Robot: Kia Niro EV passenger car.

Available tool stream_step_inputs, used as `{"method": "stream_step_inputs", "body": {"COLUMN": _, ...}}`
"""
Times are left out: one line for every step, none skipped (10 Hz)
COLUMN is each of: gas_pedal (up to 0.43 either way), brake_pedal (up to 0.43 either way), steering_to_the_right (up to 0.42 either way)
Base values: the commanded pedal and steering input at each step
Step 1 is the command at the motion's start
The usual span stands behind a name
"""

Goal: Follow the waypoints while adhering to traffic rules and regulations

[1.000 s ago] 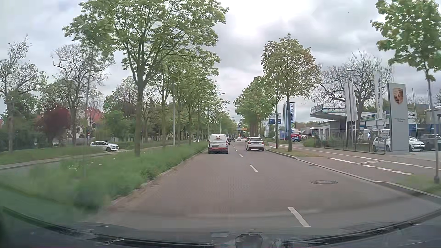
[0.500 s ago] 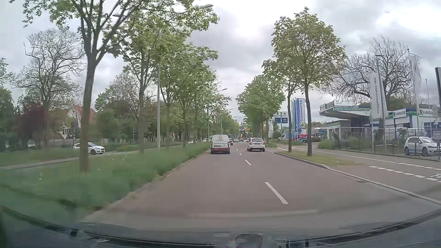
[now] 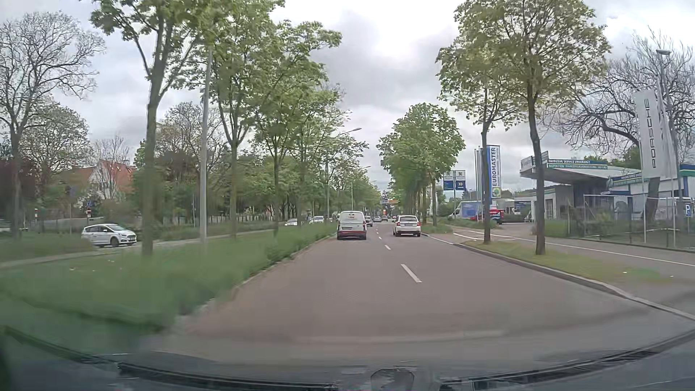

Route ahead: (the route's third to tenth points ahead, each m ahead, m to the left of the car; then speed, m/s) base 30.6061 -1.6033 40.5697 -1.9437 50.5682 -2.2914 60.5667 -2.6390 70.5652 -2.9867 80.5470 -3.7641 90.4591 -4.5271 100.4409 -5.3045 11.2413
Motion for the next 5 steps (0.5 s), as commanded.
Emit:
{"method": "stream_step_inputs", "body": {"gas_pedal": 0.087, "brake_pedal": 0.000, "steering_to_the_right": -0.007}}
{"method": "stream_step_inputs", "body": {"gas_pedal": 0.087, "brake_pedal": 0.000, "steering_to_the_right": -0.007}}
{"method": "stream_step_inputs", "body": {"gas_pedal": 0.087, "brake_pedal": 0.000, "steering_to_the_right": -0.007}}
{"method": "stream_step_inputs", "body": {"gas_pedal": 0.087, "brake_pedal": 0.000, "steering_to_the_right": -0.006}}
{"method": "stream_step_inputs", "body": {"gas_pedal": 0.087, "brake_pedal": 0.000, "steering_to_the_right": -0.006}}
